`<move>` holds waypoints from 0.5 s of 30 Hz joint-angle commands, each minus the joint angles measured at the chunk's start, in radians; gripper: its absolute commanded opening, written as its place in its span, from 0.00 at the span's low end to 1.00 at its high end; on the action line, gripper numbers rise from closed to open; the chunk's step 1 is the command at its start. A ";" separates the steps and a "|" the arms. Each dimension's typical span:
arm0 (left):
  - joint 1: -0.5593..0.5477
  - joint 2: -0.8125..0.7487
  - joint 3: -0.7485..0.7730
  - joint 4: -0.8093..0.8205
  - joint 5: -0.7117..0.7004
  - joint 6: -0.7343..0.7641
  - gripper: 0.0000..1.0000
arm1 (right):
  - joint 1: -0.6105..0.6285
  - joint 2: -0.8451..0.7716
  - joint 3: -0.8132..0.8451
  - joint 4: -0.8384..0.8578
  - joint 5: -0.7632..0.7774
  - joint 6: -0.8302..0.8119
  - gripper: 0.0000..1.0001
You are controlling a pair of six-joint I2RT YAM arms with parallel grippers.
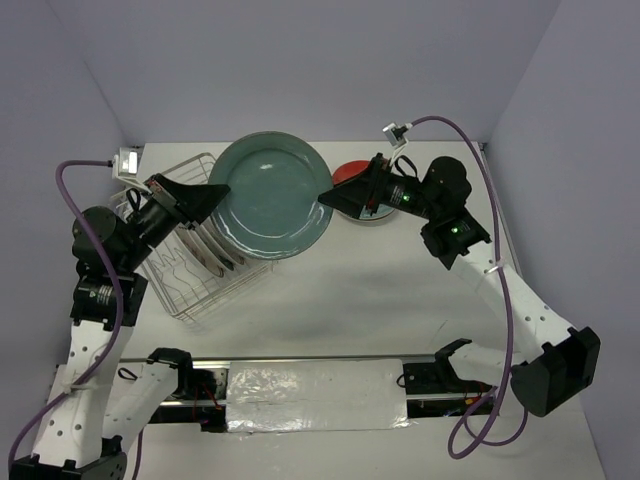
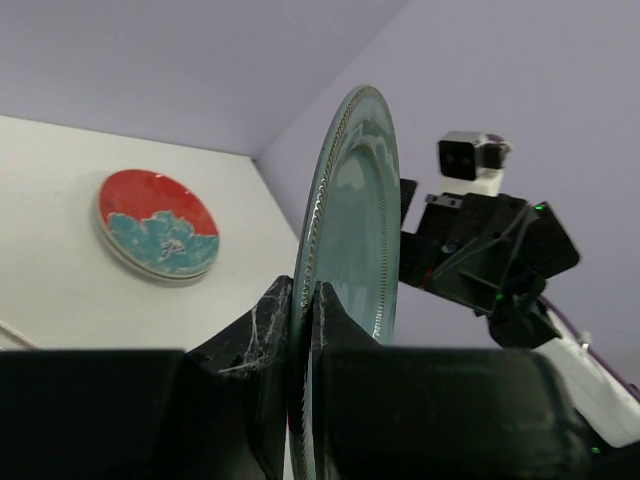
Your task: Unload the plates from the dish rack
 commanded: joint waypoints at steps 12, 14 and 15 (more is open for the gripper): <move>0.001 0.085 0.066 0.137 -0.052 -0.020 0.87 | 0.011 -0.018 -0.006 0.054 0.095 -0.003 0.00; 0.000 0.117 0.143 -0.081 -0.149 0.096 0.99 | -0.075 -0.048 -0.015 0.001 0.137 0.030 0.00; -0.002 0.143 0.228 -0.165 -0.195 0.138 1.00 | -0.119 -0.052 -0.021 -0.018 0.149 0.056 0.00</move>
